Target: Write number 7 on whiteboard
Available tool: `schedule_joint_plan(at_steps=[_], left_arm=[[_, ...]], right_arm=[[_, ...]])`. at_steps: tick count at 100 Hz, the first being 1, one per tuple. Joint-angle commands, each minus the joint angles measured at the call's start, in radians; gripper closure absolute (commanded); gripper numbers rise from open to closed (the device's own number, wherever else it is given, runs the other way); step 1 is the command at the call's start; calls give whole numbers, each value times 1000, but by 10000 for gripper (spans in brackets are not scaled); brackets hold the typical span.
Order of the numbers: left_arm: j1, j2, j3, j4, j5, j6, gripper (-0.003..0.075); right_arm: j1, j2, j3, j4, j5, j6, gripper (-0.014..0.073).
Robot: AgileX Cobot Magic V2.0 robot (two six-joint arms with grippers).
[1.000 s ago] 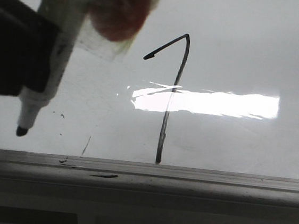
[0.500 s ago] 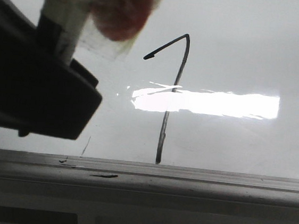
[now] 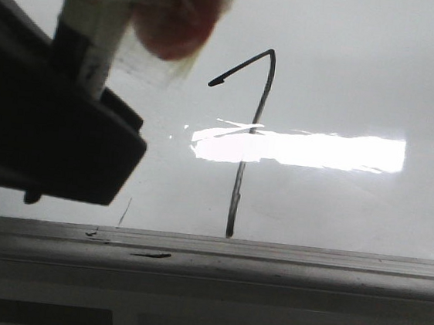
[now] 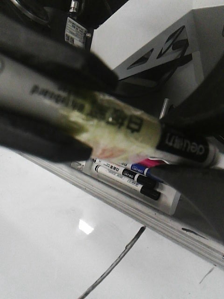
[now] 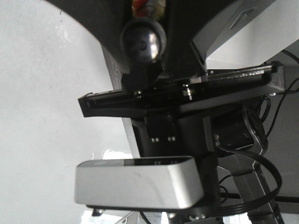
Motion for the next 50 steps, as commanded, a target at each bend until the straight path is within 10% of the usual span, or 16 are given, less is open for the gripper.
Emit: schedule_joint_plan(at_steps=[1,21,50], left_arm=[[-5,-6,-38,-65,-31,-33,741],[-5,-6,-36,-73,8,-35,741],[-5,-5,7,-99,-4,-162,741]], right_arm=[[-3,-8,-25,25,2,-14,419],[-3,-17,-25,76,-104,-14,59],[-3,-183,-25,111,-236,-14,39]])
